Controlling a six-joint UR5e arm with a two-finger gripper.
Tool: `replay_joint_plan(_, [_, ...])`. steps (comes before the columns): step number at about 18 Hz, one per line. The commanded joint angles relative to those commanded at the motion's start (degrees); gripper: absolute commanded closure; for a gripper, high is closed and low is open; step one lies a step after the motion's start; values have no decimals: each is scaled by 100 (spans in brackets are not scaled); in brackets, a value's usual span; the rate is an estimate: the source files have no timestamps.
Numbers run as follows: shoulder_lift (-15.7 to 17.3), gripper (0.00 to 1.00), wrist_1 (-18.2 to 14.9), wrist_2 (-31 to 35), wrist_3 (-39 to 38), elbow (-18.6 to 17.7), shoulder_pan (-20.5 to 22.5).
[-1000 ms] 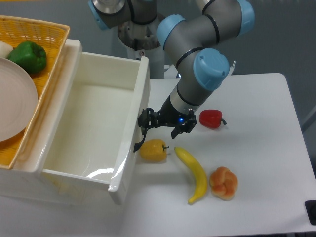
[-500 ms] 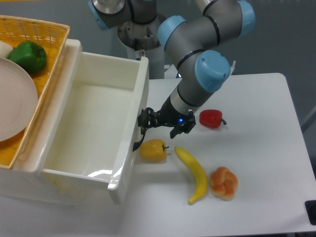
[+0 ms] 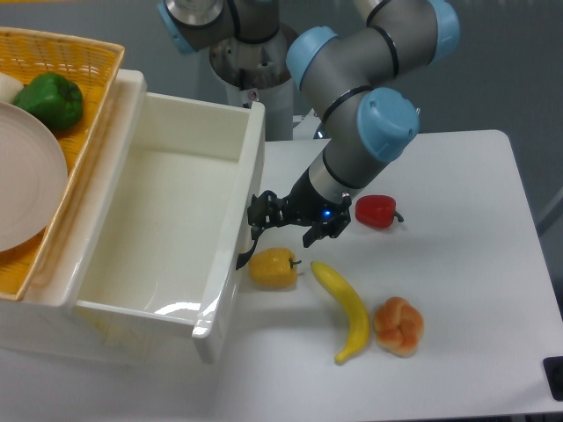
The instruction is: Slide the top white drawer open
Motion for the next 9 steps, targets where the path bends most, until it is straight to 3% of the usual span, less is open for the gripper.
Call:
replay_joint_plan(3, [18, 0, 158, 96, 429, 62, 175])
replay_joint_plan(6, [-8, 0, 570, 1182, 1176, 53, 185])
replay_joint_plan(9, [-61, 0, 704, 1845, 1748, 62, 220])
